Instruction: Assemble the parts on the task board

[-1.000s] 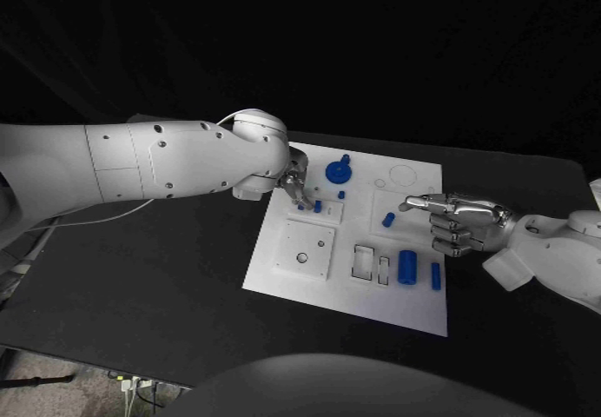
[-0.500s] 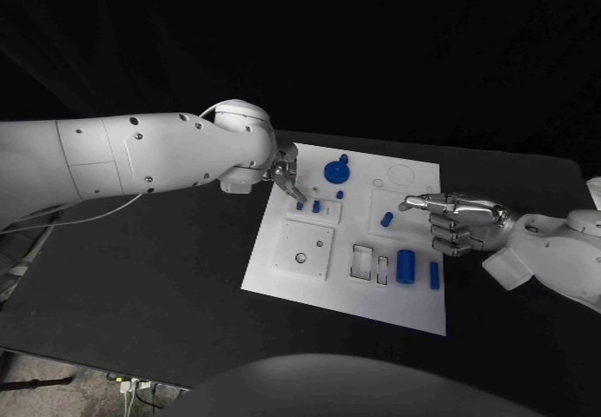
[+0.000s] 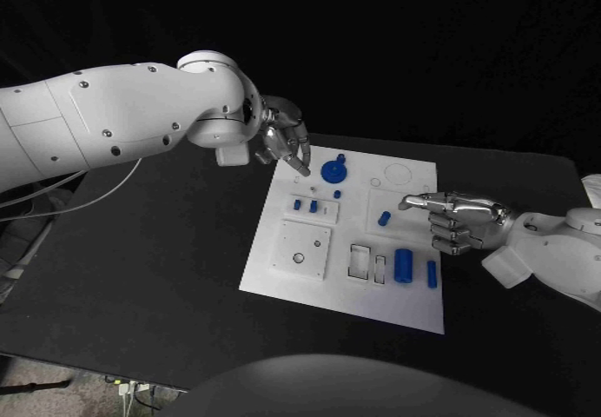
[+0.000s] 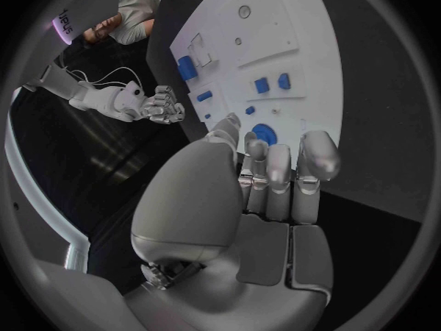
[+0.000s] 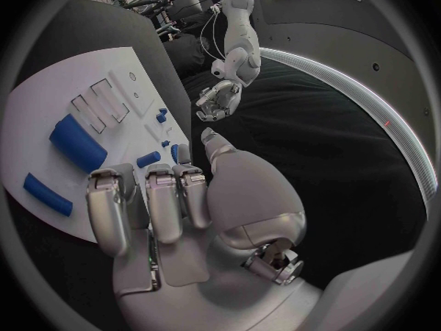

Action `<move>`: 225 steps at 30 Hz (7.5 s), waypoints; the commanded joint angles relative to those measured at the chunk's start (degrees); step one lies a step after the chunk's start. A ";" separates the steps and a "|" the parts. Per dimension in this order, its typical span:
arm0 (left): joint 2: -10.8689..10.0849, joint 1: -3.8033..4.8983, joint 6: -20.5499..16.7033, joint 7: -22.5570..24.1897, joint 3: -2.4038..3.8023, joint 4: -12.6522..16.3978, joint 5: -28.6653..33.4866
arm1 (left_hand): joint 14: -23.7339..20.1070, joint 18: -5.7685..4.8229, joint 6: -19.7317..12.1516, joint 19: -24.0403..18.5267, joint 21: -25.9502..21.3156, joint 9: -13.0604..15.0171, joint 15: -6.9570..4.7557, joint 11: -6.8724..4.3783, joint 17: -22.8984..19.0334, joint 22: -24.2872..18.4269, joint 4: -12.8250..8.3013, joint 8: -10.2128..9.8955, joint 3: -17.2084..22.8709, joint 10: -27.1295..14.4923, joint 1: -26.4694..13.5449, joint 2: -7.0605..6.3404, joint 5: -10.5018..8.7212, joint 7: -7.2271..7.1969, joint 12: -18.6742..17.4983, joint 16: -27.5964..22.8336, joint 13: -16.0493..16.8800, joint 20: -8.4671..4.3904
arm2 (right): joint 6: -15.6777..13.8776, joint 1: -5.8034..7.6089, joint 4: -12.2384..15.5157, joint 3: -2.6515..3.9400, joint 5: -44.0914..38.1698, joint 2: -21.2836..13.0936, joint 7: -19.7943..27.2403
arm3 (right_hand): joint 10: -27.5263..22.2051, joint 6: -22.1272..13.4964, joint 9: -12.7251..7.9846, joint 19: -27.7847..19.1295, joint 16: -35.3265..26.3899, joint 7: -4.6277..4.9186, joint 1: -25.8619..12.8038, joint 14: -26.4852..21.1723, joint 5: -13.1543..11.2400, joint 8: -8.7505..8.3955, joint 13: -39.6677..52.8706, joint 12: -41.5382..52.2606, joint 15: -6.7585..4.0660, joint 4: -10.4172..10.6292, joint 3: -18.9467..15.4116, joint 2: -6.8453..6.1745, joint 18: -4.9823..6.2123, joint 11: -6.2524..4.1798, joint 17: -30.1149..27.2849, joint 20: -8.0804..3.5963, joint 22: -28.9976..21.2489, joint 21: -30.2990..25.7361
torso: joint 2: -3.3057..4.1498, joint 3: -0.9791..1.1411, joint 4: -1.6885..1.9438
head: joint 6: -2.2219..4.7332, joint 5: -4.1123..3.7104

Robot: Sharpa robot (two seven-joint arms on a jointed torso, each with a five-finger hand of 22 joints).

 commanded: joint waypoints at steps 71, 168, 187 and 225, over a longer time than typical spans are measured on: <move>8.38 -7.31 -16.60 16.89 -3.81 -2.84 -47.33 | 19.91 -1.89 15.70 14.62 14.20 -30.95 -5.74 -3.35 -15.05 10.50 0.28 -16.47 9.45 6.63 -0.97 -7.34 -2.28 -4.70 -38.59 -3.63 -52.52 -3.90 | -1.12 0.10 3.42 -0.02 -15.40 -4.29 14.21 | 5.97 1.29 -2.18 6.08 0.20 0.24 -1.71 5.98 0.80 -1.35 14.95 -0.01 -0.21 1.61 -2.28 -0.90 -0.36 -0.01 15.08 -0.39 15.07 0.25 | 2.51 0.53 -4.38 | -0.01 0.25; 0.12 -7.43 -18.77 15.08 -4.79 1.75 -48.36 | 20.64 -1.90 15.15 14.66 13.99 -32.71 -5.27 -2.79 -11.70 11.08 -0.96 -15.47 9.60 2.31 1.31 -5.87 -2.47 -7.20 -29.90 3.40 -45.97 -3.31 | 0.07 -0.25 2.58 -0.03 -15.07 -4.06 12.62 | 5.97 1.49 -2.49 6.08 0.20 0.19 -1.24 5.98 1.06 -1.61 14.95 -0.01 -0.20 1.36 -2.24 -0.87 -0.36 -0.02 15.08 -0.38 15.07 0.25 | 3.08 1.39 -7.40 | -0.01 4.02; 0.09 -7.43 -18.77 14.91 -5.21 1.84 -49.81 | 20.53 -2.38 19.42 15.40 16.16 -31.96 -6.99 -5.18 -14.28 11.76 -2.98 -13.54 13.03 7.08 3.38 -4.88 -1.93 -5.68 -30.13 2.80 -47.77 -4.84 | 0.34 -0.38 2.36 -0.03 -14.85 -3.96 12.36 | 5.97 1.75 -2.59 6.08 0.20 0.17 -0.92 5.98 1.09 -1.62 14.95 -0.01 -0.21 1.18 -2.15 -0.78 -0.36 -0.04 15.08 -0.39 15.07 0.25 | 3.15 1.45 -7.69 | -0.01 4.37; -11.59 -5.79 -27.08 18.03 -5.04 9.25 -45.40 | 20.61 -2.92 22.32 15.95 18.55 -31.98 -6.53 -4.62 -18.03 12.48 -2.97 -13.71 16.15 16.01 2.42 -7.24 -5.19 -4.91 -35.77 2.11 -52.67 -4.51 | -0.14 -0.81 1.51 -0.04 -14.65 -3.27 12.60 | 5.97 1.85 -2.70 6.08 0.20 0.17 -0.75 5.98 1.06 -1.69 14.95 -0.01 -0.22 1.06 -2.16 -0.82 -0.36 -0.04 15.08 -0.39 15.07 0.25 | 2.81 1.46 -7.44 | -0.01 4.96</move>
